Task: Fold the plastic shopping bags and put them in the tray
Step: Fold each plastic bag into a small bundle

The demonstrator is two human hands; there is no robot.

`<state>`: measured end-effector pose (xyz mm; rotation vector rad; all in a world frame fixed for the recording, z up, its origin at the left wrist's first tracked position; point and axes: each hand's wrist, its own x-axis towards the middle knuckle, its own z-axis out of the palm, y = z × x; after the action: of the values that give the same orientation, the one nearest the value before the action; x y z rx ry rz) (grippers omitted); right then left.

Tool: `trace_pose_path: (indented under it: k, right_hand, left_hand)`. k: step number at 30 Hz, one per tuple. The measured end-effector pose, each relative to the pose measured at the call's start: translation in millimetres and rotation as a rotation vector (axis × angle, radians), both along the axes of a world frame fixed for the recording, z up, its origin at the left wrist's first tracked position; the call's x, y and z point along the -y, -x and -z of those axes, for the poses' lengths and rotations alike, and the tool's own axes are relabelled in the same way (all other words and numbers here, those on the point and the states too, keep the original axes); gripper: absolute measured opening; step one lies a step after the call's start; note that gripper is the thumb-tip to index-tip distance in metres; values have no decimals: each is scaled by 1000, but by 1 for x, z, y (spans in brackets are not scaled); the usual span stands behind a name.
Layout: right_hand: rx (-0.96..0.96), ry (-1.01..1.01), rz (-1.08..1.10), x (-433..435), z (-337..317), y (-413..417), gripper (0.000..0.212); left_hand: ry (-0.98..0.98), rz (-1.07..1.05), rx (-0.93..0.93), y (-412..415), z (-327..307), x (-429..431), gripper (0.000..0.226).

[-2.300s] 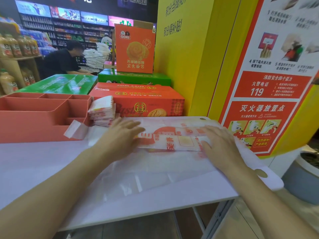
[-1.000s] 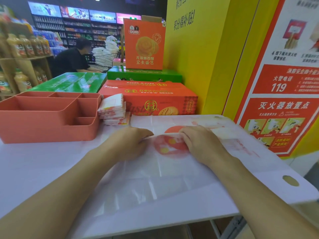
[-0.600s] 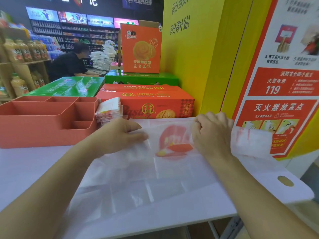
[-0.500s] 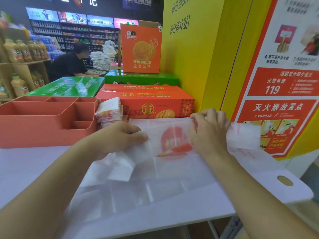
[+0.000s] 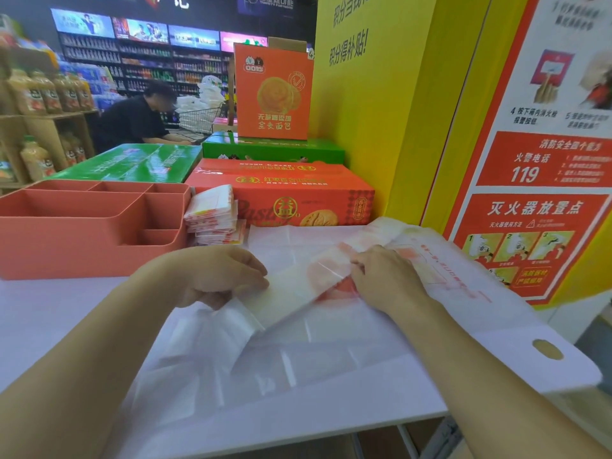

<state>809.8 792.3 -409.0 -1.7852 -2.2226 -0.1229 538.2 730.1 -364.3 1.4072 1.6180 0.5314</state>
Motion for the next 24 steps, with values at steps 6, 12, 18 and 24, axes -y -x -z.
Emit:
trace_pose_path:
  k: [6, 12, 18, 24]
  right_hand:
    - [-207, -64, -220, 5, -3, 4, 28]
    - [-371, 63, -675, 44, -9, 28, 36]
    - [-173, -106, -850, 59, -6, 51, 58]
    - [-219, -303, -882, 63, -3, 67, 46]
  left_hand:
    - [-42, -65, 190, -5, 5, -2, 28]
    - [-14, -99, 294, -9, 3, -1, 27]
    - [9, -71, 312, -8, 6, -2, 27]
    - [52, 1, 274, -11, 1, 3, 34]
